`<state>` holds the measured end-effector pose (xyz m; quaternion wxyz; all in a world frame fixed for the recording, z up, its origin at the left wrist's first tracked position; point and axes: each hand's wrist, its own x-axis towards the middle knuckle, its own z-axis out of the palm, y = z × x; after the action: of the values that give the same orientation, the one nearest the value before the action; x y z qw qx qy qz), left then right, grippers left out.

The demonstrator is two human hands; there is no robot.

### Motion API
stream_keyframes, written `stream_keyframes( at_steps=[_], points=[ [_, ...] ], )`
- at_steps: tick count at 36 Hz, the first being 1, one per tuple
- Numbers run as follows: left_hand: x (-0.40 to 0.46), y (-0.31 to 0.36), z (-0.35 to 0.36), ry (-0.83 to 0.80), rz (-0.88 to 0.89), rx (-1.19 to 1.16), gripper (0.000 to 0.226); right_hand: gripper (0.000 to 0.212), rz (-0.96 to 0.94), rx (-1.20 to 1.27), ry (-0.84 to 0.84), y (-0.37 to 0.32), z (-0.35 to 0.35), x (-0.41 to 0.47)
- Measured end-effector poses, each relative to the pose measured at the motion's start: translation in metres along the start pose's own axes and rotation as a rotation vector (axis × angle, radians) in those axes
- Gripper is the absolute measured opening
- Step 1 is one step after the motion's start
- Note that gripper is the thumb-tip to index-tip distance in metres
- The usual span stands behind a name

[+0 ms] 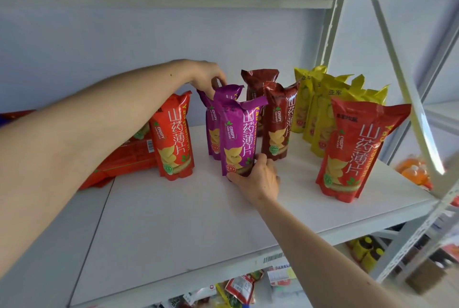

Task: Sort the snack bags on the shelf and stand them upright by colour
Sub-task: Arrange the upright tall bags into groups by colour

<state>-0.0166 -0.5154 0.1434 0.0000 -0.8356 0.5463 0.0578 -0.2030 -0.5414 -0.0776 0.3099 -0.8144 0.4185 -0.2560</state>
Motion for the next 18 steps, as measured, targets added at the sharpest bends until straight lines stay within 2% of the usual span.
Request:
stream_keyframes(
  at_steps=[6,9,14,18],
  points=[
    [-0.007,-0.001,-0.007,-0.037,-0.059,-0.118,0.061,0.091,-0.011,0.001,-0.007,0.000,-0.004,-0.004],
    [-0.014,-0.005,-0.010,-0.026,-0.074,-0.121,0.062,0.091,-0.021,0.023,0.047,0.009,-0.013,-0.013],
    [-0.027,-0.011,-0.012,-0.008,-0.077,-0.102,0.065,0.065,-0.086,0.027,0.298,0.033,-0.036,-0.035],
    [-0.036,-0.013,-0.010,-0.006,-0.080,-0.089,0.067,0.055,-0.059,0.096,0.485,0.049,-0.058,-0.047]
  ],
)
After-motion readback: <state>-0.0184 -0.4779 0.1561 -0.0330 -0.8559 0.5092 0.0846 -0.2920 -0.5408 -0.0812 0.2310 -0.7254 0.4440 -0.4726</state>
